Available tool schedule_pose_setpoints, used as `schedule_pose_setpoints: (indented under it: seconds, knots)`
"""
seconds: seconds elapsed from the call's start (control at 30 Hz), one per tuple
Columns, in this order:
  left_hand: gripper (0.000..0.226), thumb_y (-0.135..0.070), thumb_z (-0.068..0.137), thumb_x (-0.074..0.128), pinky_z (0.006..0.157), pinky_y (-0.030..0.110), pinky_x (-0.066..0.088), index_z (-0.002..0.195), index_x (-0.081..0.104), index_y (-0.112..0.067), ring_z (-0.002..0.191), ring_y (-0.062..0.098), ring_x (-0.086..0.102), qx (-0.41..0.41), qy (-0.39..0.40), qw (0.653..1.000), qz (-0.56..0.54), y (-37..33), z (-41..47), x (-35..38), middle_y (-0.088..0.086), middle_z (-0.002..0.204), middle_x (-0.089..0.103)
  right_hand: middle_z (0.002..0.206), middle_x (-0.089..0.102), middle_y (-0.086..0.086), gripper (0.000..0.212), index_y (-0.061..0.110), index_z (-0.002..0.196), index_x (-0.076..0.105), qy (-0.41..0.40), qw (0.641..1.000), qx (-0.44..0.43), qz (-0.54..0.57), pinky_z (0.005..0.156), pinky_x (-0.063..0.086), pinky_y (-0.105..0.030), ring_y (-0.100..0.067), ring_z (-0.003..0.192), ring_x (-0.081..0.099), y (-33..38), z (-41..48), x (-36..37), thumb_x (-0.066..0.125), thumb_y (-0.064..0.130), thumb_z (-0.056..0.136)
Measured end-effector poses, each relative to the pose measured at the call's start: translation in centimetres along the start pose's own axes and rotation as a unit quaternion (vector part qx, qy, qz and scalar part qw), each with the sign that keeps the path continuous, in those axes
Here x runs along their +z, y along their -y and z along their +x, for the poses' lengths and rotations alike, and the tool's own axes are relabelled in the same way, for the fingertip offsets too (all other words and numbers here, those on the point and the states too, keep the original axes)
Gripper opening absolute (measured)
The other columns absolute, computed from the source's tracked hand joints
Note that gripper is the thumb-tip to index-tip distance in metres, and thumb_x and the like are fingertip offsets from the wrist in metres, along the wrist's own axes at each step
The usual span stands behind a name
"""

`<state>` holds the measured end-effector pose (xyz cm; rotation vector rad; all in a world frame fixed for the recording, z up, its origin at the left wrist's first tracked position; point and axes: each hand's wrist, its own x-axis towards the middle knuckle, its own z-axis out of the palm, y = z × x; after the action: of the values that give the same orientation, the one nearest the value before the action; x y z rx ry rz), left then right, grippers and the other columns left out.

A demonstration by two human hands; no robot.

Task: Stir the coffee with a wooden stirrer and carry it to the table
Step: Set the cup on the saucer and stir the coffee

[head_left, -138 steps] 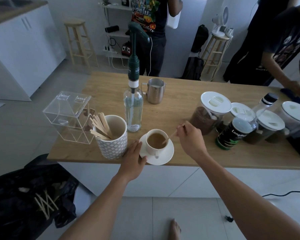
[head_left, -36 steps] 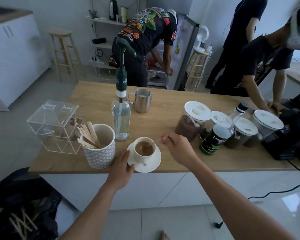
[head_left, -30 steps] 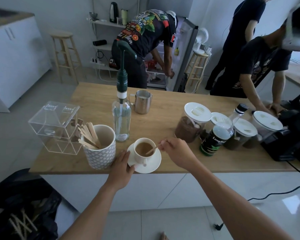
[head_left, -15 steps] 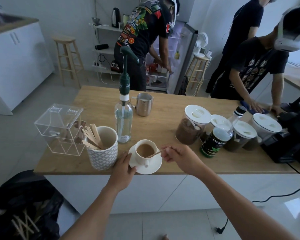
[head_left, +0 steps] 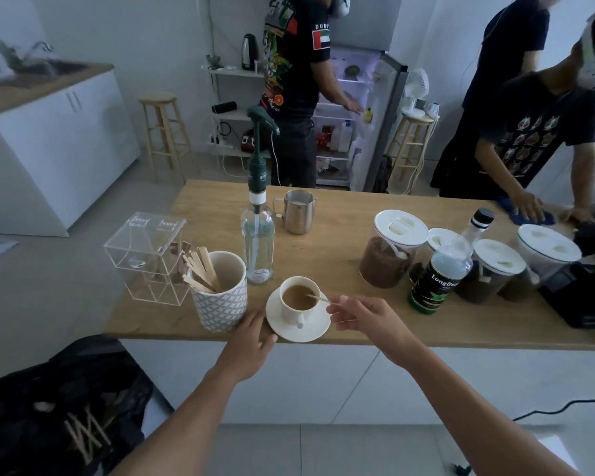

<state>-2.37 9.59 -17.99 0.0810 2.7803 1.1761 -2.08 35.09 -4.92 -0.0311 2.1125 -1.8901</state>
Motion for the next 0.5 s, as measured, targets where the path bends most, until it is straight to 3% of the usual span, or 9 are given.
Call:
schedule_pose_setpoints:
  seconds: [0.07,0.2,0.33,0.5]
  knots:
    - [0.059,-0.037,0.097,0.051,0.111,0.038,0.04,0.15,0.032,-0.019,0.14,0.017,0.037,-0.017,0.001,1.0,0.015,-0.1,-0.8,-0.4,0.001,0.159,0.029,0.105,0.076,-0.012,0.026,0.012,0.11,0.075,0.009,1.0,-0.015,0.02,0.085,0.059,-0.037,-0.02,0.09,0.07,0.1,-0.3,-0.4,0.053,0.023,0.1]
    - [0.061,-0.042,0.099,0.046,0.118,0.038,0.027,0.152,0.029,-0.018,0.148,0.019,0.024,-0.054,-0.002,0.996,0.067,-0.6,-2.5,-1.3,0.002,0.163,0.023,0.109,0.076,-0.004,0.027,0.017,0.114,0.074,0.027,0.999,-0.039,0.009,0.085,0.06,-0.039,-0.023,0.098,0.072,-0.8,-2.5,-0.7,0.055,0.03,0.099]
    - [0.06,-0.043,0.099,0.045,0.118,0.038,0.025,0.152,0.03,-0.018,0.149,0.021,0.022,-0.067,-0.009,0.995,0.075,-1.9,-4.1,-1.6,0.003,0.163,0.024,0.11,0.075,0.0,0.027,0.017,0.114,0.073,0.047,0.996,-0.012,-0.069,0.086,0.06,-0.043,-0.021,0.098,0.071,-3.1,-4.5,0.2,0.055,0.031,0.099]
    - [0.06,-0.043,0.1,0.043,0.117,0.038,0.029,0.153,0.028,-0.019,0.147,0.021,0.028,-0.075,-0.005,0.993,0.095,-3.7,-6.6,-0.9,0.003,0.162,0.025,0.11,0.076,0.005,0.025,0.023,0.117,0.073,0.028,0.996,-0.066,-0.046,0.084,0.061,-0.037,-0.015,0.098,0.072,-2.8,-5.5,0.6,0.056,0.028,0.099]
